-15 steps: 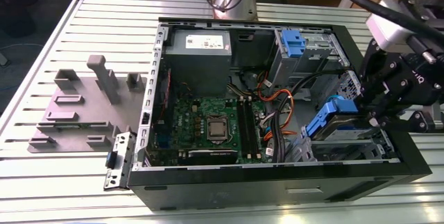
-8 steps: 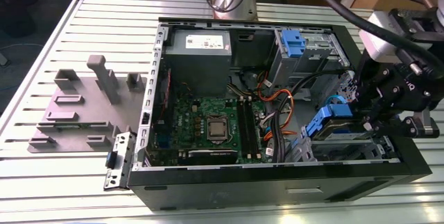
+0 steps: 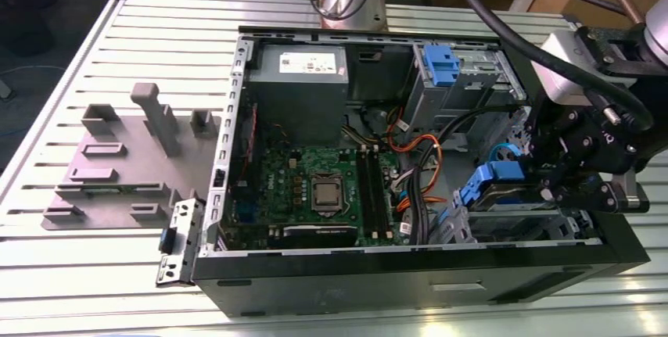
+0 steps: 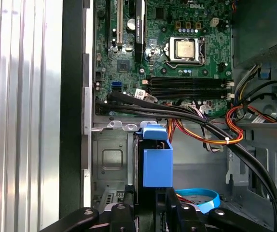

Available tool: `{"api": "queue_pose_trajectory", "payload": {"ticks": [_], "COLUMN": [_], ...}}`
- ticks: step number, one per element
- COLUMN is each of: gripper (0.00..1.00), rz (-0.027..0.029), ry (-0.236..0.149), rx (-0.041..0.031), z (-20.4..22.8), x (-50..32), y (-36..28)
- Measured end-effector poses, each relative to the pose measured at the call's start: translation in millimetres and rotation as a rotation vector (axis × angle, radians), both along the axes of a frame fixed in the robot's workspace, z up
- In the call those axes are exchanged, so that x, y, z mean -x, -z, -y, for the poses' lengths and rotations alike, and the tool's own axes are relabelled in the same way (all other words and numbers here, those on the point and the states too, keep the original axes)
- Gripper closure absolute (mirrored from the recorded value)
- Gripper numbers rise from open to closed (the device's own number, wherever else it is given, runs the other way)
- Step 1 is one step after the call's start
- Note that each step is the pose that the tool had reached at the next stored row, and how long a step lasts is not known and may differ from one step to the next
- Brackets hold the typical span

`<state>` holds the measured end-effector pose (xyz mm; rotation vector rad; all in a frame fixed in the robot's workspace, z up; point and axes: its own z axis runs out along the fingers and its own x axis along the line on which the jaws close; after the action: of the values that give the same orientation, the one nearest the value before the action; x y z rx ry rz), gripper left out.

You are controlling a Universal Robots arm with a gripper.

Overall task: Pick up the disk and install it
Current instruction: 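Insert the disk into the insertion slot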

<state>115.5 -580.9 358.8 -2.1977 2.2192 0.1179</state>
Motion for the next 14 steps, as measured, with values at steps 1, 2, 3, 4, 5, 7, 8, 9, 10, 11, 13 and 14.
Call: {"api": "queue_pose_trajectory", "payload": {"ticks": [1, 2, 3, 4, 5, 7, 8, 9, 10, 11, 13, 14], "gripper": [0.65, 0.65, 0.64, 0.64, 0.58, 0.58, 0.58, 0.58, 0.58, 0.58, 0.58, 0.58], "rz": [0.0, 0.0, 0.0001, 0.0001, 0.0, 0.0, 0.0, 0.0, 0.0, 0.0, 0.0008, 0.0036], "ry": [0.0, 0.0, 0.0, 0.0, 0.0, 0.0, 0.0, 0.0, 0.0, 0.0, 0.0, 0.0], "rx": [0.0, 0.0, -0.0006, -0.0004, -0.0004, -0.0002, -0.0002, -0.0001, -0.0001, -0.0001, -0.0035, -0.0048], "z": [0.0, 0.0, 0.0, 0.0, 0.0, 0.0, 0.0, 0.0, 0.0, 0.0, 0.0, 0.0], "x": [0.0, 0.0, 0.0, 0.0, 0.0, 0.0, 0.0, 0.0, 0.0, 0.0, 0.0, 0.1], "y": [0.0, 0.0, 0.3, 0.2, 0.2, 0.2, 0.1, 0.1, 0.1, 0.1, 0.8, 1.5]}}
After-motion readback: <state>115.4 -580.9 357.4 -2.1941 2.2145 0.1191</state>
